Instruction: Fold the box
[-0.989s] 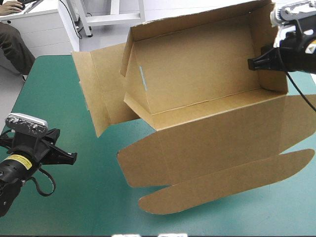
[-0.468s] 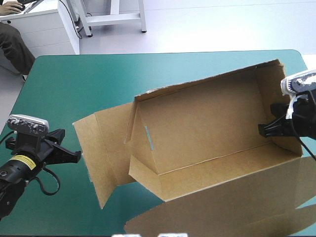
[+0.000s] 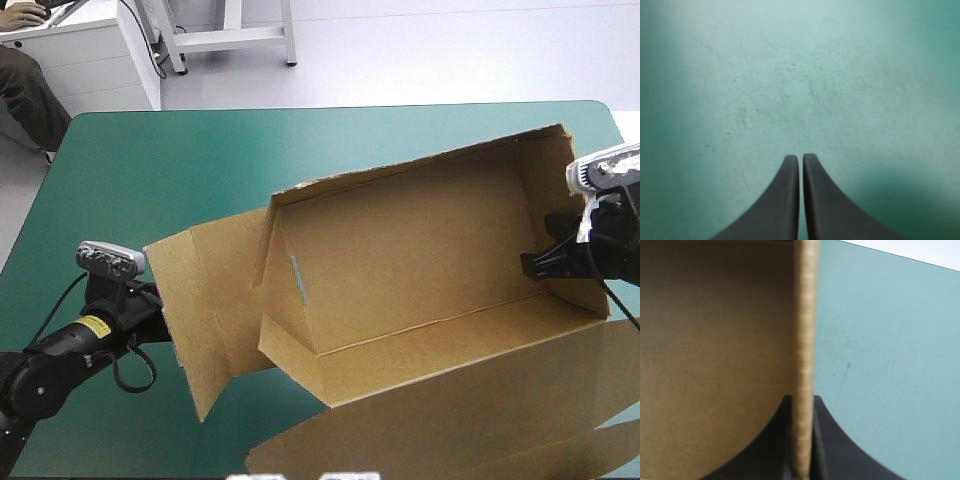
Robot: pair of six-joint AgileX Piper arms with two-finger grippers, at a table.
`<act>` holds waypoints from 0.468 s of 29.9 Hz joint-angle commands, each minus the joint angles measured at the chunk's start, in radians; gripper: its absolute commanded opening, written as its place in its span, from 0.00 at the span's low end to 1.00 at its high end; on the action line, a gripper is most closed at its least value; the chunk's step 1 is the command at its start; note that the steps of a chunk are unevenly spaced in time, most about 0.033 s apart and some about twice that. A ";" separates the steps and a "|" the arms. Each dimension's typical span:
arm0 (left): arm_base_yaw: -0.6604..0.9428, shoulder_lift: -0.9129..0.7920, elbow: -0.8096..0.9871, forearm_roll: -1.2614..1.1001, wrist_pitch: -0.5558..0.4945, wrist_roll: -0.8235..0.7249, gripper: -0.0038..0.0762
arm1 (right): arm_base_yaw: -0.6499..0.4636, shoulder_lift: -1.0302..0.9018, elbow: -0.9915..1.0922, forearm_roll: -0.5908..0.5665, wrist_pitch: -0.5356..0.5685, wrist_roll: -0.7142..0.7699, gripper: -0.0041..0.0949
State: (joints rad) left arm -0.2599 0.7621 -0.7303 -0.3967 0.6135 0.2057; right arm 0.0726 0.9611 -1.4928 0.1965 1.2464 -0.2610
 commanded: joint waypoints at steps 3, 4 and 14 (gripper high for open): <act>-0.001 0.079 -0.027 -0.337 -0.049 0.208 0.07 | -0.008 -0.009 -0.021 0.042 -0.044 0.010 0.02; -0.001 0.090 -0.027 -0.393 -0.040 0.256 0.07 | -0.008 -0.009 -0.021 0.042 -0.057 0.010 0.02; -0.001 0.138 -0.027 -0.975 0.119 0.744 0.49 | -0.008 0.032 -0.017 0.036 -0.121 0.007 0.02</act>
State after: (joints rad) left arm -0.2599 0.9068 -0.7268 -1.1614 0.6827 0.8136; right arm 0.0704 0.9777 -1.4912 0.1814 1.2018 -0.2638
